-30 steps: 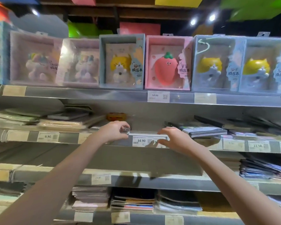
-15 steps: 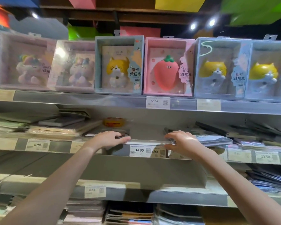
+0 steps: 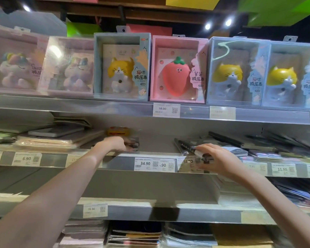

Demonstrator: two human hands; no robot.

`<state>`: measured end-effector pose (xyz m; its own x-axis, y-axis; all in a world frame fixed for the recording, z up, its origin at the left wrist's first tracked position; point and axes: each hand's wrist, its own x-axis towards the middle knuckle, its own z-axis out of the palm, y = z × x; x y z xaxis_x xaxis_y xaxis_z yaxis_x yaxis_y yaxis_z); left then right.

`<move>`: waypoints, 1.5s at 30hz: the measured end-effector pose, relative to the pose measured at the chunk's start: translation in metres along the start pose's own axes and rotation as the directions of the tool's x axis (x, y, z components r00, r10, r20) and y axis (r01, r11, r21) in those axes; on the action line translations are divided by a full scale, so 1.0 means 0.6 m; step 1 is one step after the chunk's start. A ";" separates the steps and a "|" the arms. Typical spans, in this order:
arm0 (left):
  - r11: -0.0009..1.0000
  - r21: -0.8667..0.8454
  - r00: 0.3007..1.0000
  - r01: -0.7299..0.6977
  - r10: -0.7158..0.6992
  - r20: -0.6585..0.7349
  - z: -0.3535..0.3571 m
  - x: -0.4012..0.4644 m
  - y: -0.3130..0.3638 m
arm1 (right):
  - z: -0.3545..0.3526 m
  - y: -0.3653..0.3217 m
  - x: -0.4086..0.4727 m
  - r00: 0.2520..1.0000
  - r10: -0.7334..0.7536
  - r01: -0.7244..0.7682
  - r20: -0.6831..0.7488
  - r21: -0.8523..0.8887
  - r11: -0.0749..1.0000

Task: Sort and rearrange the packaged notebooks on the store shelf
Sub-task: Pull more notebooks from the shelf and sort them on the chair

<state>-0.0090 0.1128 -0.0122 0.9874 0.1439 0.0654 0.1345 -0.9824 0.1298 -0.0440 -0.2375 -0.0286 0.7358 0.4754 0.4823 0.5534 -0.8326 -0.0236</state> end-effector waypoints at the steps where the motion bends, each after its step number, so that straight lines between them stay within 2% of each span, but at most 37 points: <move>1: 0.999 -0.016 1.000 -0.029 0.029 -0.003 -0.001 0.000 -0.001 | 0.001 0.005 -0.003 1.000 0.008 -0.008 -0.006 0.025 1.000; 4: 0.997 -0.043 0.997 -0.068 0.067 -0.025 -0.019 -0.013 -0.001 | 0.004 0.013 -0.006 0.999 -0.008 0.010 -0.043 0.044 0.999; 7: 0.979 -0.049 0.980 -0.198 0.197 -0.023 -0.050 -0.040 0.010 | 0.004 0.018 -0.003 0.998 -0.018 0.022 -0.062 0.062 0.998; 10: 0.974 -0.005 0.974 -0.228 0.228 -0.020 -0.067 -0.080 0.036 | 0.011 0.015 0.002 0.995 -0.022 0.028 -0.095 0.060 0.998; 12: 0.970 0.038 0.968 -0.238 0.241 -0.067 -0.057 -0.108 0.053 | 0.019 0.007 0.007 0.991 -0.031 0.035 -0.127 0.030 0.999; 15: 0.968 0.003 0.945 -0.249 0.244 -0.219 -0.018 -0.139 0.061 | 0.023 -0.003 0.009 0.989 -0.030 0.034 -0.145 0.027 0.999; 18: 0.951 -0.076 0.877 -0.299 0.243 -0.415 0.013 -0.155 0.053 | 0.025 0.010 0.001 0.984 -0.013 0.027 -0.180 0.078 0.997; 23: 0.912 0.135 0.684 -0.387 0.382 -0.621 0.044 -0.145 0.035 | 0.034 0.033 -0.015 0.959 0.052 -0.030 -0.280 0.081 0.996; 28: 0.883 0.256 0.598 -0.393 0.457 -0.658 0.054 -0.140 0.036 | 0.025 0.032 -0.011 0.961 0.026 -0.017 -0.275 0.036 0.999; 33: 0.888 0.220 0.541 -0.403 0.425 -0.726 0.030 -0.161 0.036 | -0.006 -0.001 -0.006 0.959 -0.022 0.012 -0.284 -0.037 0.999; 37: 0.883 0.197 0.468 -0.426 0.401 -0.787 0.003 -0.197 0.028 | -0.044 -0.053 -0.011 0.951 0.042 -0.020 -0.306 0.076 0.997; 40: 0.865 0.242 0.393 -0.440 0.428 -0.814 -0.016 -0.238 0.020 | -0.068 -0.105 -0.017 0.955 0.016 0.018 -0.296 0.111 0.994; 42: 0.869 0.271 0.381 -0.413 0.436 -0.816 -0.030 -0.268 0.010 | -0.084 -0.143 -0.021 0.958 -0.028 0.057 -0.286 0.094 0.994; 45: 0.875 0.303 0.409 -0.378 0.452 -0.793 -0.047 -0.309 -0.015 | -0.105 -0.190 -0.027 0.962 -0.067 0.087 -0.266 0.065 0.994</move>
<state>-0.1957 0.0986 0.0026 0.3987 -0.2902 0.8699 -0.2308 -0.9498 -0.2111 -0.1437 -0.1684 0.0215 0.5666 0.4374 0.6984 0.6395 -0.7678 -0.0380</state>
